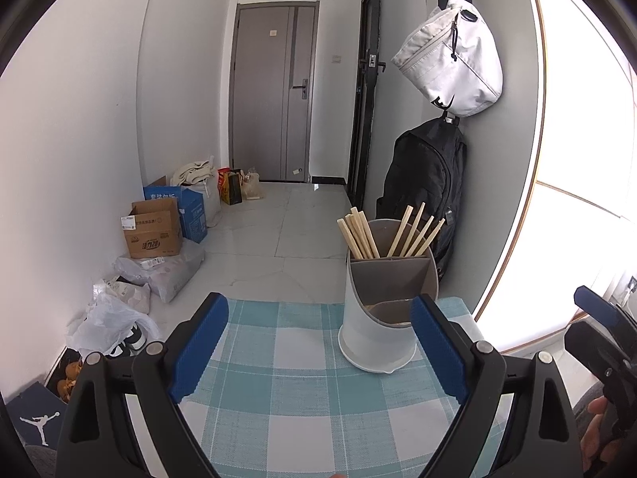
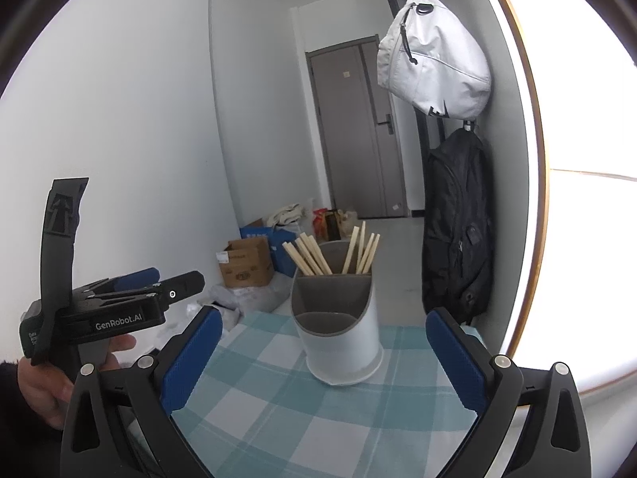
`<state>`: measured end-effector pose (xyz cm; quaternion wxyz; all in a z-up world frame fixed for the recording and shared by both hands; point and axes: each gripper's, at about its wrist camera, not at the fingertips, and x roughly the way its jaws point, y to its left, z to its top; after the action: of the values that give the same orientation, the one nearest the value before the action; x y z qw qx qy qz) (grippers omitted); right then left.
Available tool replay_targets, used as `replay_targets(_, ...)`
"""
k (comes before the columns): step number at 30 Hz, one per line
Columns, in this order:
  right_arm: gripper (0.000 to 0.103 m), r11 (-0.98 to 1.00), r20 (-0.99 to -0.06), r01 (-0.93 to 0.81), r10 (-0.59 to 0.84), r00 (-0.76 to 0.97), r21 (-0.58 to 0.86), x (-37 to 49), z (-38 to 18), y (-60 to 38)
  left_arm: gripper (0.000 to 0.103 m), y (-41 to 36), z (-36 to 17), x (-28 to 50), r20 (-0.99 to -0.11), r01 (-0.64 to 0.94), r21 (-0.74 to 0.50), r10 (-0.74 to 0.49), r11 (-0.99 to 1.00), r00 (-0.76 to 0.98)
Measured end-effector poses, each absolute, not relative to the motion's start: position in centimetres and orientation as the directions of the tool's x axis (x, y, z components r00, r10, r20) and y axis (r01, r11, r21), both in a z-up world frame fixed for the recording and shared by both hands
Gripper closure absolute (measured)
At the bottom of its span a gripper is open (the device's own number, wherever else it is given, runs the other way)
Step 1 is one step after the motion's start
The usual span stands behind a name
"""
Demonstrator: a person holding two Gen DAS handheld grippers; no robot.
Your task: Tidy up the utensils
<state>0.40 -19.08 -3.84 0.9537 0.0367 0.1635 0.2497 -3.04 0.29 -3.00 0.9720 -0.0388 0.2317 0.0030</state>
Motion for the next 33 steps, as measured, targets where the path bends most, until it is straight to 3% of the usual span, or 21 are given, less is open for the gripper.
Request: replay_targets(33,0.000,0.868,-0.292,-0.473,0.496,0.818,0.150,0.20,-4.18,-18.81,0.013,0.50,-3.79,-3.02,-0.453,-0.033,-0.109,-0.020,0.993,0.891)
